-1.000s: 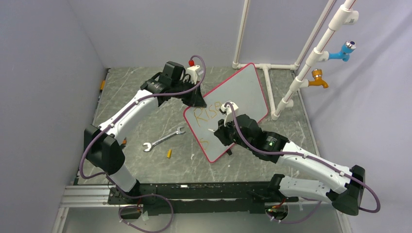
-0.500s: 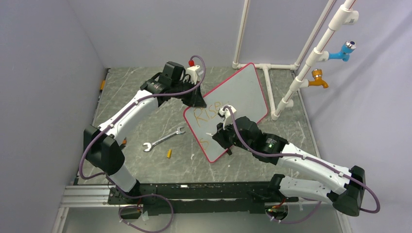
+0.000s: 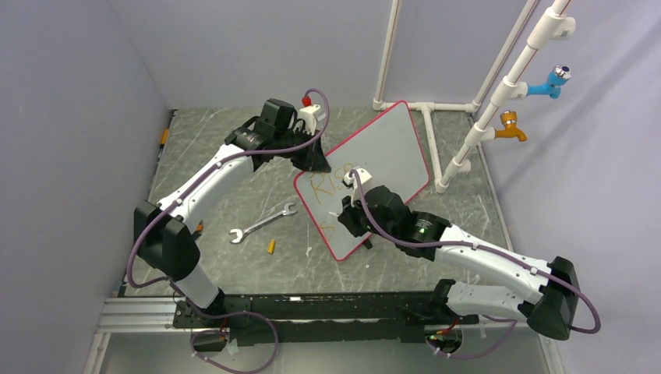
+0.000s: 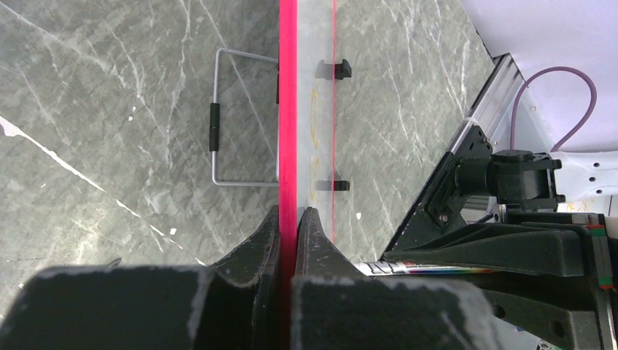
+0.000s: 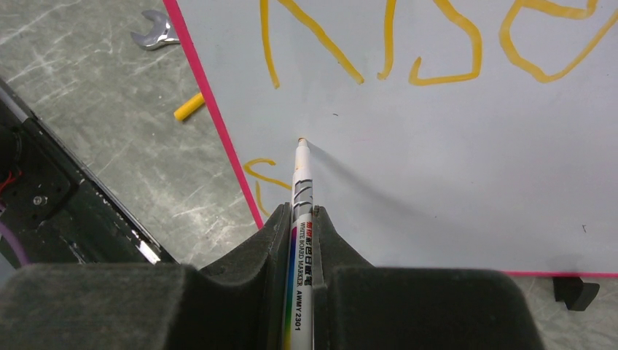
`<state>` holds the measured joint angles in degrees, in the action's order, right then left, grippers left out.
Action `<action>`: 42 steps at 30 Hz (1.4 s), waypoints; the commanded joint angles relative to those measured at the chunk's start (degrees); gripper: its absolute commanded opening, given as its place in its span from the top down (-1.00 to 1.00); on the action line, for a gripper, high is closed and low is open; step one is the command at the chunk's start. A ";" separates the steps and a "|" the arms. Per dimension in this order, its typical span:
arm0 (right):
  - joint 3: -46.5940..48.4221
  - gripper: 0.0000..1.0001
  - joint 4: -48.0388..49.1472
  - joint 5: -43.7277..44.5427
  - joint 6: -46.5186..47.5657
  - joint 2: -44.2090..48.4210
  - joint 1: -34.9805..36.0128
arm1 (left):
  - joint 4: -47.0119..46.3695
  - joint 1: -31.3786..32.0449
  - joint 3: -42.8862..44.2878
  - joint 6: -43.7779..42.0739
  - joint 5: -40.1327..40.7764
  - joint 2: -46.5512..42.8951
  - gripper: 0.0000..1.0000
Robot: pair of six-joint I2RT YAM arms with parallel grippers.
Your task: Write a sentence on the whiteboard
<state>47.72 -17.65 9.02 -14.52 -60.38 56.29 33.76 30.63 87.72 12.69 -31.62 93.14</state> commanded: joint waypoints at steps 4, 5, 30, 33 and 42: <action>1.32 1.00 2.83 3.85 0.57 -1.81 0.00 | 0.17 -0.63 -0.89 -10.40 13.86 -1.33 1.00; 0.93 1.00 2.73 3.94 0.51 -1.95 -0.05 | 0.18 -0.60 -0.89 -10.40 13.86 -1.33 1.00; -5.71 1.00 -2.70 0.75 -3.40 1.00 0.09 | 0.37 -0.69 -0.55 -10.67 14.39 -1.72 1.00; -6.61 1.00 -3.06 0.10 -4.43 1.44 0.05 | 0.39 -0.72 -0.54 -10.65 14.35 -1.66 1.00; -6.56 1.00 -3.42 -0.14 -5.72 1.93 0.24 | 0.41 -0.70 -0.54 -10.51 14.13 -1.66 1.00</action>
<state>40.84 -22.15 8.25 -19.16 -58.39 56.47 33.95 30.48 87.61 12.34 -31.29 92.84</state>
